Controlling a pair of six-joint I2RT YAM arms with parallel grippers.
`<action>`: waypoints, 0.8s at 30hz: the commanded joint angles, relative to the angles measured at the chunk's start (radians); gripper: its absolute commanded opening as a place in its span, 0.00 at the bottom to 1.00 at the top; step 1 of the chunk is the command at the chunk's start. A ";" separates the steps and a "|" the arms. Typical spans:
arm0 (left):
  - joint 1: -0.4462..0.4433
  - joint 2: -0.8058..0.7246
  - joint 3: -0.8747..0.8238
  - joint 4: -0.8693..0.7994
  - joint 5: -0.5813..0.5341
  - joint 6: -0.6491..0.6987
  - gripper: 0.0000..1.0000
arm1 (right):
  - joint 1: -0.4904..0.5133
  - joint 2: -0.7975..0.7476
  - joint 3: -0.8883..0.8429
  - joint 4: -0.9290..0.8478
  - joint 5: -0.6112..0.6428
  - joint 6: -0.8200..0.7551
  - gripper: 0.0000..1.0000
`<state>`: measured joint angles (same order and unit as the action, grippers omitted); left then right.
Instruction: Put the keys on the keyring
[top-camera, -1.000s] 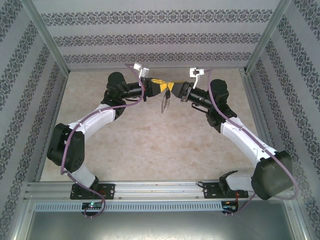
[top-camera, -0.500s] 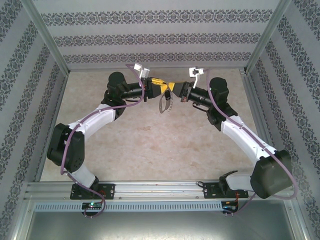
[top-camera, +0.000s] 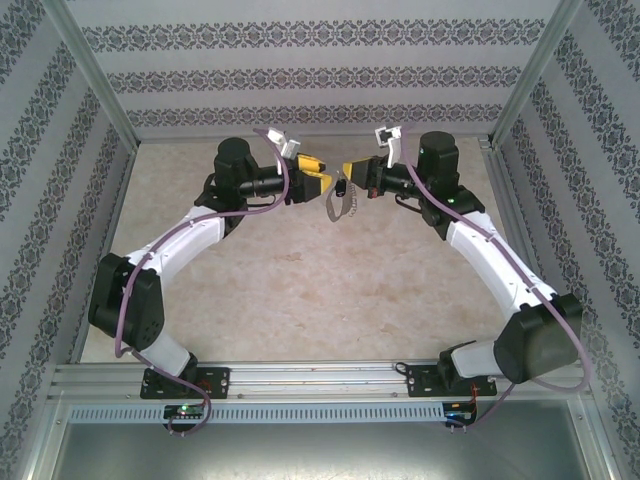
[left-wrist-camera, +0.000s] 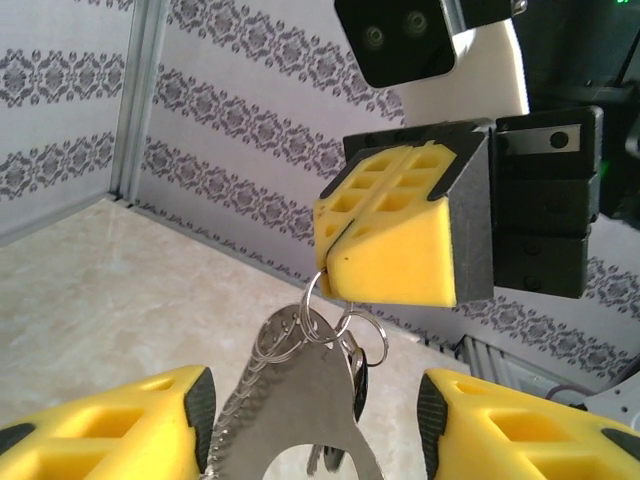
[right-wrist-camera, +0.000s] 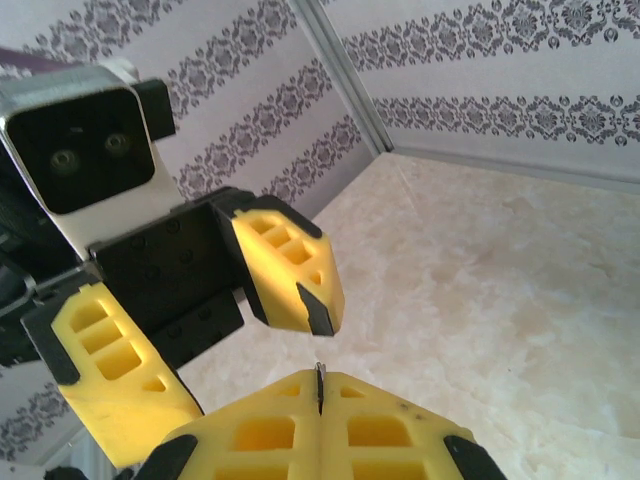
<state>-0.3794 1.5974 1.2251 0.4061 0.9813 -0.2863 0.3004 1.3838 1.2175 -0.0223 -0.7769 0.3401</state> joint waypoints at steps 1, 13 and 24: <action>0.014 -0.006 0.065 -0.131 -0.020 0.104 0.60 | -0.012 0.017 0.069 -0.118 -0.040 -0.125 0.00; 0.041 0.032 0.169 -0.330 0.055 0.178 0.63 | -0.037 0.072 0.167 -0.260 -0.124 -0.217 0.00; 0.038 0.073 0.211 -0.342 0.173 0.129 0.49 | -0.017 0.084 0.178 -0.266 -0.205 -0.226 0.00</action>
<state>-0.3454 1.6527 1.4105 0.0589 1.0912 -0.1383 0.2710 1.4517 1.3575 -0.2989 -0.9333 0.1371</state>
